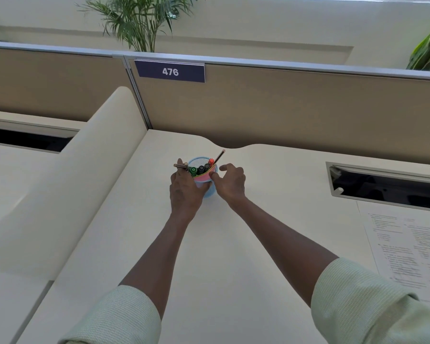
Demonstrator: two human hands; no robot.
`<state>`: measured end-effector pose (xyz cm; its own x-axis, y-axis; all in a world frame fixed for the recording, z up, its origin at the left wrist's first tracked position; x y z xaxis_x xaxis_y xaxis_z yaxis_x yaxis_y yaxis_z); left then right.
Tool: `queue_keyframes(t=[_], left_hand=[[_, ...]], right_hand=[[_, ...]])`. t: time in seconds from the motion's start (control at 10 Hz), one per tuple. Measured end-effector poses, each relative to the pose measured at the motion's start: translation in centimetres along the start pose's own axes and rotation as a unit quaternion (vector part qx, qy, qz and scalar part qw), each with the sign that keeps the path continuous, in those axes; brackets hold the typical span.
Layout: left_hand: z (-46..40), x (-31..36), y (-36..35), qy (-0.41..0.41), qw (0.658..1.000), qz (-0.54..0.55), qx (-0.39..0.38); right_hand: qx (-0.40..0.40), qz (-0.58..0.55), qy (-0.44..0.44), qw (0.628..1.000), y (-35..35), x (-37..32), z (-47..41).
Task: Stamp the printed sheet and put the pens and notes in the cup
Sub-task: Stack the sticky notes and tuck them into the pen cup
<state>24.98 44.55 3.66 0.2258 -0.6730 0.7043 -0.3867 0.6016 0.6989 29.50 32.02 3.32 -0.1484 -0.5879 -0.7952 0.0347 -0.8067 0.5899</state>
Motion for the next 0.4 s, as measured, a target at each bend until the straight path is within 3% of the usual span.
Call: queue_keyframes(t=[0.4], left_hand=[[1.3, -1.6, 0.0, 0.018, 0.999, 0.011, -0.041]], right_hand=[[-0.006, -0.031, -0.008, 0.999, 1.8, 0.8, 1.5]])
Point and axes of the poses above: each hand's wrist, its own z-axis away from the middle knuckle, its own y-axis out of the back of the hand, x = y × z, the point moved 3 cm from there along -z, towards the middle knuckle, and after that the axes turned 1 degree about z, right-handed, at the moved point
